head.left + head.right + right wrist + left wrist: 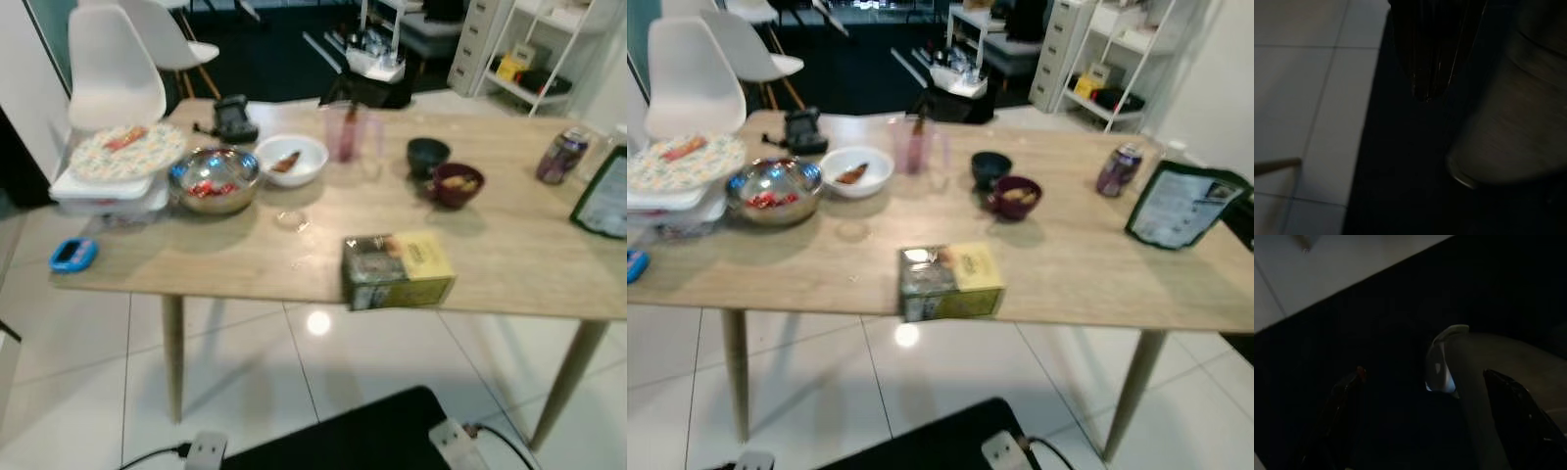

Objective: Restocking fridge

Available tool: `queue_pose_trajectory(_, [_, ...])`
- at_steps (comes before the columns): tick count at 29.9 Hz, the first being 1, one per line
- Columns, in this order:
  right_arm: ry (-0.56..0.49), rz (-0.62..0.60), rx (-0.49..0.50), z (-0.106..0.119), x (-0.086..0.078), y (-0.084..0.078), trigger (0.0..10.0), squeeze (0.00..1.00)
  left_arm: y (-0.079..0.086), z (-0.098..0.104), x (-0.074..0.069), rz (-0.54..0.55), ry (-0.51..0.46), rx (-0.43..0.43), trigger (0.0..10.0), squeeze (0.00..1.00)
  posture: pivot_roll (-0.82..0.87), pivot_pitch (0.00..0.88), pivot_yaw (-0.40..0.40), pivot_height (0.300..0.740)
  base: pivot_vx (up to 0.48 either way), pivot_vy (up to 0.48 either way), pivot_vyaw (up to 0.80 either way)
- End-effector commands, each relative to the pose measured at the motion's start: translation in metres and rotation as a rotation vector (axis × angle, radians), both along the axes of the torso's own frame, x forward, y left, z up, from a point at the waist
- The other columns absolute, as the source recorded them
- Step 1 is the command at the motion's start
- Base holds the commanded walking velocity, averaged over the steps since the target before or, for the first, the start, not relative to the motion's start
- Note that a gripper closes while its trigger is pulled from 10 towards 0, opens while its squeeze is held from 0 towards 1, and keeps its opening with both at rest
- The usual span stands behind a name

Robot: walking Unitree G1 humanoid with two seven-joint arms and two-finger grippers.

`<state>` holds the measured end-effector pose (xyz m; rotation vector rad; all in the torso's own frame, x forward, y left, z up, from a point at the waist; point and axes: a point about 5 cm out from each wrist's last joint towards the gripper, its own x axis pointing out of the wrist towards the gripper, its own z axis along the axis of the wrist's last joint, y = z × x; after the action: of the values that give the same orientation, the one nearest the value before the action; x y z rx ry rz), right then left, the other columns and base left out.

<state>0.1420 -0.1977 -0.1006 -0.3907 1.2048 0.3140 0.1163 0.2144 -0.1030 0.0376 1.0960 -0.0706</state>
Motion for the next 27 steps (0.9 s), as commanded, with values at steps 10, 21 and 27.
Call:
queue_pose_trajectory(10, [0.002,0.015,0.002,-0.0001,0.0007,0.0026,10.0,0.0,-0.0011,-0.0023,-0.0065,0.015,0.023,-0.005,10.0,0.0,0.04,0.0,-0.053,0.74,0.0,-0.09,0.0])
queue_pose_trajectory(21, [-0.004,0.022,0.001,0.0007,0.0037,0.0043,10.0,0.0,-0.0035,-0.0018,-0.0028,0.013,0.014,-0.004,10.0,0.0,0.03,0.0,-0.041,0.74,0.0,0.0,0.0])
queue_pose_trajectory(27, [-0.004,0.03,-0.005,0.0008,0.0041,0.0043,10.0,0.0,-0.0099,-0.0029,-0.0041,-0.017,0.018,-0.029,10.0,0.0,0.02,0.0,-0.033,0.74,0.0,-0.077,0.0])
